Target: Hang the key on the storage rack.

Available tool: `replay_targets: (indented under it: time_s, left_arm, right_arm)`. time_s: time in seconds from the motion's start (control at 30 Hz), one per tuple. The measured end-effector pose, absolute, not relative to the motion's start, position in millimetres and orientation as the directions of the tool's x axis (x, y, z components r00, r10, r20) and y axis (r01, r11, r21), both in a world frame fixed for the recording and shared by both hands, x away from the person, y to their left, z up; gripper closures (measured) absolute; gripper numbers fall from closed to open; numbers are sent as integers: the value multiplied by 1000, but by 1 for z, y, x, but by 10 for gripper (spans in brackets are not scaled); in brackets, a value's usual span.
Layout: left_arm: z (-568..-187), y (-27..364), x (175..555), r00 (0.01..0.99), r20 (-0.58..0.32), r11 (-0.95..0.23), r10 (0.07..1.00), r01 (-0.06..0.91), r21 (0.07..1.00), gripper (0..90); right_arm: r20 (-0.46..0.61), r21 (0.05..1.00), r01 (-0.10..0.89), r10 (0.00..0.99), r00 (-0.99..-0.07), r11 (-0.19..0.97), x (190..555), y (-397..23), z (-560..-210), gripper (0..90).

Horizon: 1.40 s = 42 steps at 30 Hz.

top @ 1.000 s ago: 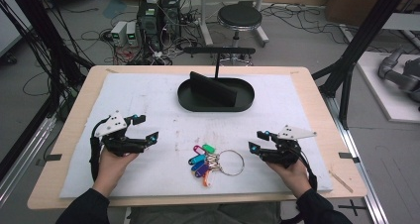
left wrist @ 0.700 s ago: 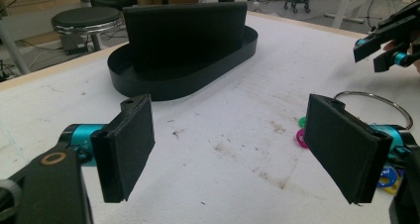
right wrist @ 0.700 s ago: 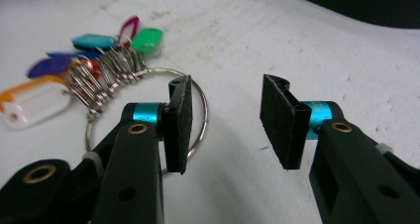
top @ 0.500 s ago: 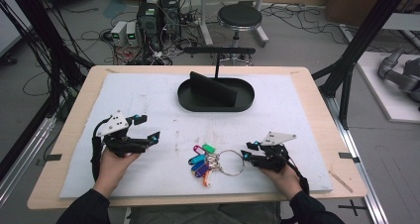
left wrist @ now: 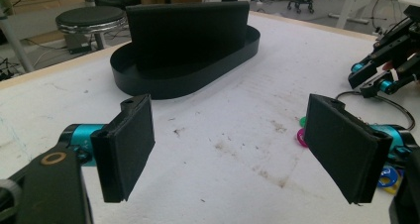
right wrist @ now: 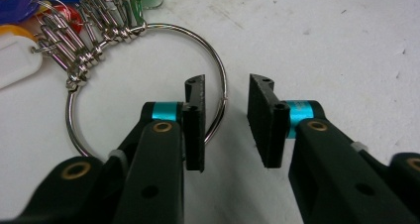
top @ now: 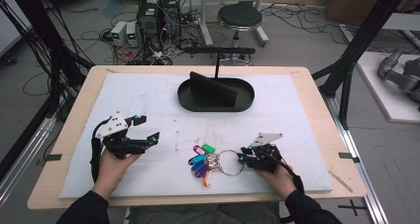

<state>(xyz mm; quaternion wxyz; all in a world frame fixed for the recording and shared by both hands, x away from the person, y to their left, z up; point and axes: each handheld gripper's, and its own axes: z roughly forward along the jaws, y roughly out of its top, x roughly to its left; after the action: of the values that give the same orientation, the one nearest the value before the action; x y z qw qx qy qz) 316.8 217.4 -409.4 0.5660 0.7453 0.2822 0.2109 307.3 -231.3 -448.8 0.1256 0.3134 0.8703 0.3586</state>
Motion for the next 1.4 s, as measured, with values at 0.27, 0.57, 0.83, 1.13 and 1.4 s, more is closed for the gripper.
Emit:
replay_targets:
  time_s: [0.27,0.57,0.83,1.13,1.4]
  left_arm:
    - [-410,217,315,746,9,-218,666,184,959,201]
    - [-411,220,313,741,12,-221,672,185,958,201]
    - [-412,223,309,733,16,-224,680,188,956,201]
    - [-412,224,308,729,20,-228,684,188,955,201]
    - [-412,222,308,736,21,-234,677,187,954,201]
  right_arm:
    - [-16,701,436,624,-781,564,307,-227,-448,878]
    - [-18,772,423,681,-732,475,314,-235,-434,879]
    - [73,855,405,697,-714,325,317,-247,-419,879]
    - [162,884,402,649,-743,240,314,-239,-416,879]
    - [202,871,433,636,-745,231,313,-237,-418,872]
